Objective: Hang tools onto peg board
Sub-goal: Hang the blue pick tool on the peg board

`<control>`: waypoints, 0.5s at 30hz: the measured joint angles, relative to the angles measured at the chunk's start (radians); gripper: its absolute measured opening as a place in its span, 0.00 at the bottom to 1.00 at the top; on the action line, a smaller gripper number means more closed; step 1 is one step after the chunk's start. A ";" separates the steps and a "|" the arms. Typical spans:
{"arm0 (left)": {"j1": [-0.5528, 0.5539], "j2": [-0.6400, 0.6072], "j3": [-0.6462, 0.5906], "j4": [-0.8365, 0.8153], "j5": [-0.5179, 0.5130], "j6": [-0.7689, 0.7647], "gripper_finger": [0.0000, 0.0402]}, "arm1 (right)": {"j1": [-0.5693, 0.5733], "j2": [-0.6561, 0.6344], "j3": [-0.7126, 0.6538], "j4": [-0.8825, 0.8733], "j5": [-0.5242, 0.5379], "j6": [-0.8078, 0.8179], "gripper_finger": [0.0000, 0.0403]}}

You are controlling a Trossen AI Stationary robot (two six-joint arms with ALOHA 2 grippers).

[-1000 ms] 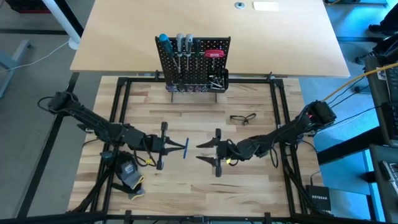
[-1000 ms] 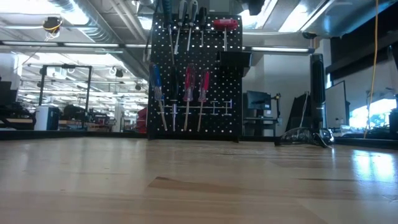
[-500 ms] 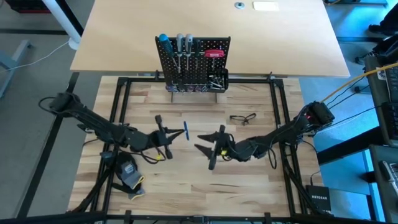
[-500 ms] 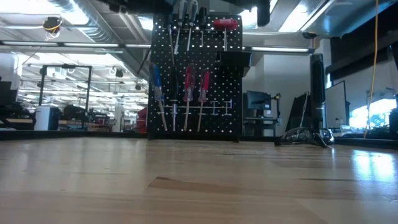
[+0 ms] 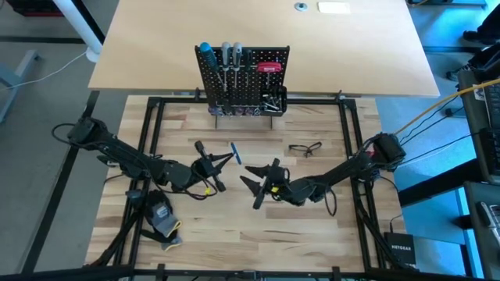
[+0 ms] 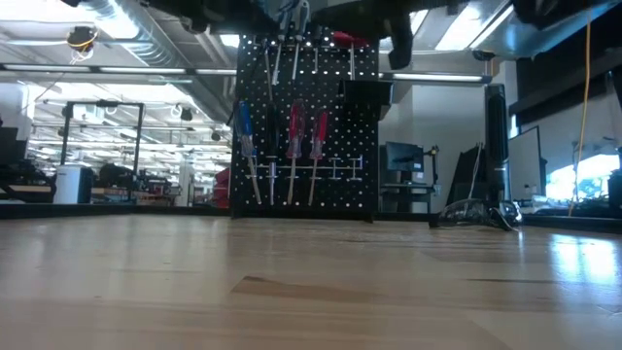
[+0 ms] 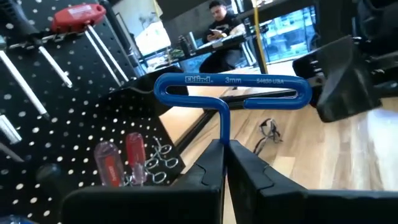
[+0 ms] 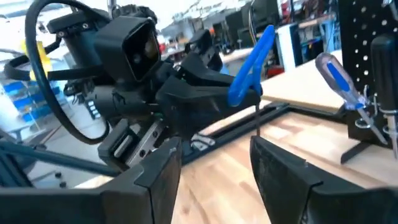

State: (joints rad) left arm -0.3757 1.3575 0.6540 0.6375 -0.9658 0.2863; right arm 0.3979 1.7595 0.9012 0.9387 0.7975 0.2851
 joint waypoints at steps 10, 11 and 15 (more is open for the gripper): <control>-0.001 0.000 0.000 0.002 -0.001 -0.018 0.00 | -0.015 0.118 0.117 0.138 0.030 -0.280 0.48; -0.001 0.000 0.000 0.003 -0.002 -0.018 0.00 | -0.020 0.125 0.133 0.137 0.031 -0.308 0.48; -0.001 0.000 0.000 -0.001 -0.002 -0.018 0.00 | -0.041 0.126 0.165 0.118 0.061 -0.343 0.48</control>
State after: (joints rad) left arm -0.3768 1.3571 0.6544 0.6369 -0.9680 0.2685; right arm 0.3570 1.8858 1.0660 1.0569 0.8583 -0.0575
